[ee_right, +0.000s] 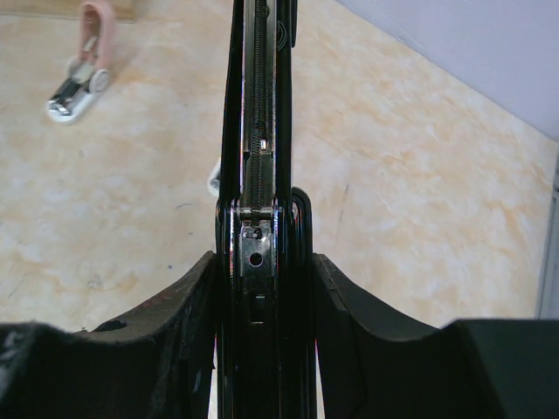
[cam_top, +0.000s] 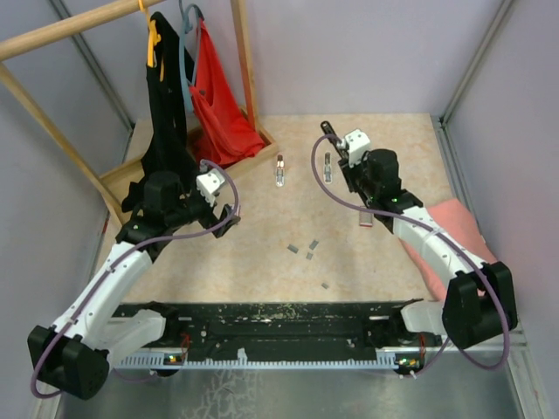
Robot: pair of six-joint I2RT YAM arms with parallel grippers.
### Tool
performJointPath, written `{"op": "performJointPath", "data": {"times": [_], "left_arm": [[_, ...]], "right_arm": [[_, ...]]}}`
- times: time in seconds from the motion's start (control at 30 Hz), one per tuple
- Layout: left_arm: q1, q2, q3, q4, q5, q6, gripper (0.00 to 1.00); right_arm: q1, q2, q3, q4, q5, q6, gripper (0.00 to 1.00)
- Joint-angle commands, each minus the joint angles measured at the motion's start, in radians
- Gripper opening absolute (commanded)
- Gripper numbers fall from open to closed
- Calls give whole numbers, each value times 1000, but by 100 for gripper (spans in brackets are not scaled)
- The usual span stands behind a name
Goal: Unload the staples from the stapler
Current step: Place the stapler at the center of the board.
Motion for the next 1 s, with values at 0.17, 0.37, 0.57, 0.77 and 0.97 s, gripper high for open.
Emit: {"op": "performJointPath", "data": {"times": [0.17, 0.37, 0.57, 0.77, 0.97], "left_arm": [[6, -59, -49, 79, -17, 1, 100], [8, -65, -56, 74, -9, 2, 100], [8, -63, -68, 83, 1, 1, 100], [8, -64, -73, 81, 6, 2, 100], [10, -60, -75, 80, 16, 5, 100]], "right_arm": [[-142, 68, 85, 215, 132, 177, 0], [-238, 157, 143, 203, 108, 214, 0], [-299, 257, 172, 231, 106, 212, 0], [-346, 348, 203, 254, 60, 211, 0], [-358, 455, 245, 243, 38, 215, 0]]}}
